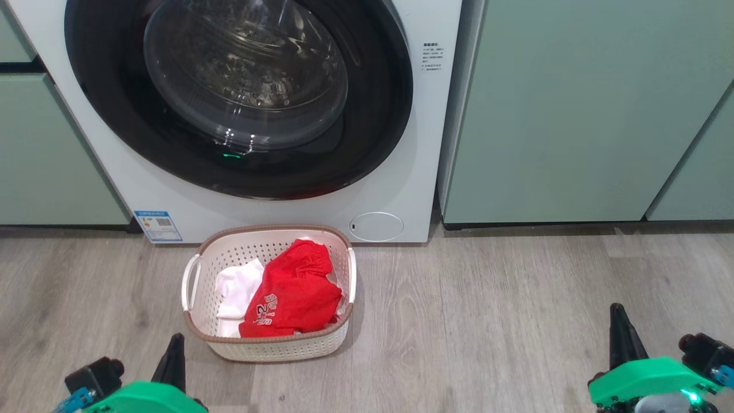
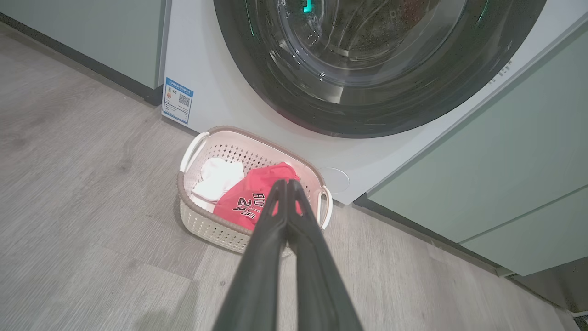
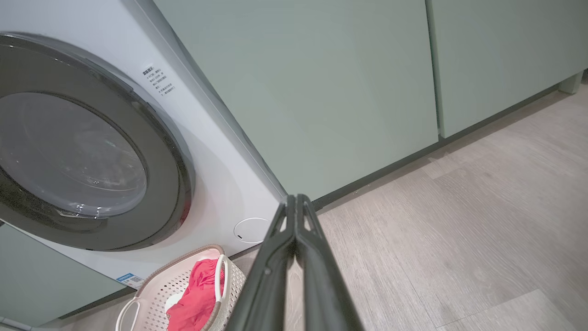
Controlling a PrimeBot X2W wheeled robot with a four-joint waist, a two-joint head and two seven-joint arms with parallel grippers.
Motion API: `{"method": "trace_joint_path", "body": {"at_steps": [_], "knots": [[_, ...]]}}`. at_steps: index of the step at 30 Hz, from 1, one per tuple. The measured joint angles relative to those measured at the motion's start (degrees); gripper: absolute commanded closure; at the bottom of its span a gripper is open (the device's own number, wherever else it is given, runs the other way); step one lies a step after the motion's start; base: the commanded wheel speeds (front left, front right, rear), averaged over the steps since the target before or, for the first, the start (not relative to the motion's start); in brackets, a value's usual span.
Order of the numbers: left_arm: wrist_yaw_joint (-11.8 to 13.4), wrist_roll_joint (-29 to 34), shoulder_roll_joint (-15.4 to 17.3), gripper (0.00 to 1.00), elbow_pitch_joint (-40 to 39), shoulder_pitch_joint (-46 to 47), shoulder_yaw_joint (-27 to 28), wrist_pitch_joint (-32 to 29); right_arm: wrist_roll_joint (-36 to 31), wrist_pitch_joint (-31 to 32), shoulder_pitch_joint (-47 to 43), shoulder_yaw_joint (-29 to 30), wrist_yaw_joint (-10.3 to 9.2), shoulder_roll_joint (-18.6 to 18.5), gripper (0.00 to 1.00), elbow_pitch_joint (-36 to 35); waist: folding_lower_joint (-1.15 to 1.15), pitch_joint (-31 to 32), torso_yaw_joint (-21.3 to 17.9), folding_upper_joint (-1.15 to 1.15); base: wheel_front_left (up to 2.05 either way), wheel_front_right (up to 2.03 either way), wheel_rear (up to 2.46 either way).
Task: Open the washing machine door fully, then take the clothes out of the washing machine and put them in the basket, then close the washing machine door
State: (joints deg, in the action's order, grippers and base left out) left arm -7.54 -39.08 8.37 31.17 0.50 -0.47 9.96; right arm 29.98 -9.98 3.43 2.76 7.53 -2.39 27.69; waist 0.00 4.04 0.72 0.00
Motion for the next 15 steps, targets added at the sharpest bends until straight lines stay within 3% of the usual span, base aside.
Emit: {"method": "trace_joint_path", "body": {"at_steps": [15], "knots": [[0.0,-8.6,-1.0,1.00,-2.5,0.1,1.1,-2.8,10.1,2.7,0.0,0.9,0.00,0.0,1.00,-1.9,0.00,-0.7,-0.1,0.00,0.00,0.00,0.00]]}}
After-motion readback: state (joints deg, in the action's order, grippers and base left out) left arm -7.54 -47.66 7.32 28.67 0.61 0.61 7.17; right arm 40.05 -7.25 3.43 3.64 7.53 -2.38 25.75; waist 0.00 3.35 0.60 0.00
